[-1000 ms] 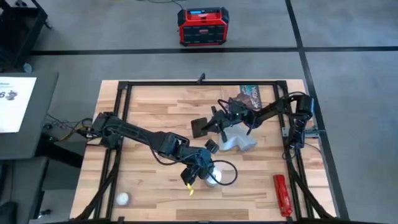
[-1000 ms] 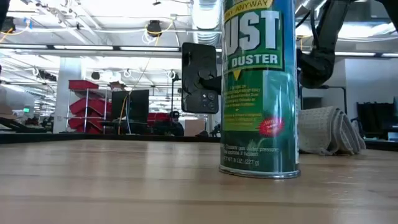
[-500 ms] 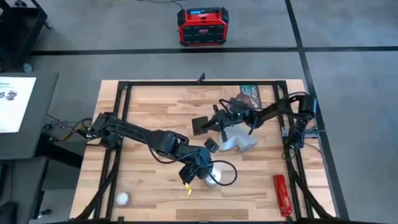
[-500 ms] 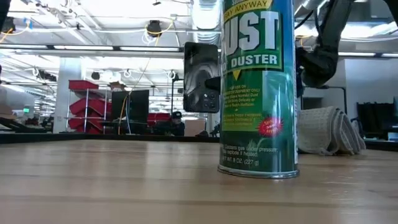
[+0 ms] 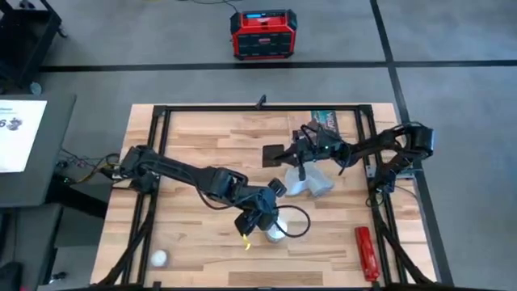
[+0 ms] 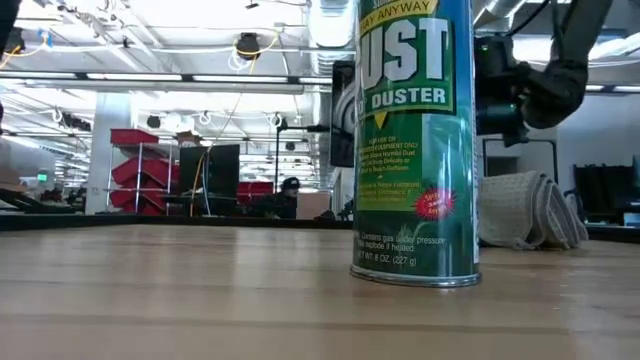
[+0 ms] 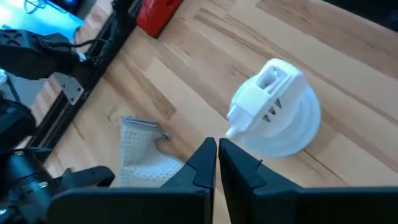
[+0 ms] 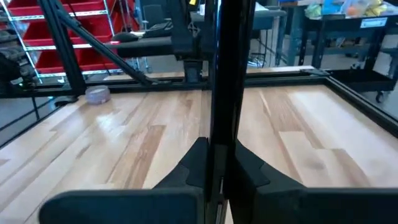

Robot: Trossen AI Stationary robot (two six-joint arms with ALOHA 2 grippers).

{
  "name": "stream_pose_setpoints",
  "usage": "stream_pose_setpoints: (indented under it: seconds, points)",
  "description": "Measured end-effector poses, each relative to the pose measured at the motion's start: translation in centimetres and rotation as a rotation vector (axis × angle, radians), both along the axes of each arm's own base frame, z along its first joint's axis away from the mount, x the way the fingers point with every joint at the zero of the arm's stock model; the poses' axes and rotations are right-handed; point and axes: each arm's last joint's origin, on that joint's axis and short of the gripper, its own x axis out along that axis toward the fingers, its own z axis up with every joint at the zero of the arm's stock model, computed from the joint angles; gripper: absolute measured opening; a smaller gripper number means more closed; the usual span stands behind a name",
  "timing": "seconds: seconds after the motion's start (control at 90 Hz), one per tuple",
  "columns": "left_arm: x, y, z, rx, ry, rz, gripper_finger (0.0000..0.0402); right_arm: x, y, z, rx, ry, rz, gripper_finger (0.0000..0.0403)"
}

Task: Apply microfiber cloth
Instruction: Spray the back of the black cellphone using the white spray bottle

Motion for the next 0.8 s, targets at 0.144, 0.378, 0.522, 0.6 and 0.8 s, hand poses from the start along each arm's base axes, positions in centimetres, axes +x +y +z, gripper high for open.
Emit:
stream_pose_setpoints:
  seconds: [0.144, 0.378, 0.522, 0.6, 0.8]
  points:
    - [0.2, 0.0, -0.2, -0.003, -0.001, -0.006, 0.0000, 0.0, 0.1, -0.1, 0.006, 0.009, 0.003, 0.0012]
    - [0.1, 0.0, -0.3, 0.004, 0.008, -0.012, 0.0000, 0.0, 0.1, -0.1, 0.006, 0.009, -0.004, 0.0012]
    - [0.1, 0.0, 0.0, 0.005, 0.012, -0.010, 0.0000, 0.0, 0.1, -0.1, 0.011, 0.010, -0.005, 0.0012]
    - [-0.1, -0.1, 0.6, 0.002, 0.003, -0.005, 0.0000, 0.0, 0.1, -0.1, 0.011, 0.010, -0.006, 0.0012]
    - [-0.3, -0.3, 1.5, -0.009, -0.007, 0.000, 0.0000, -0.2, -0.3, 0.3, -0.009, -0.005, -0.038, 0.0012]
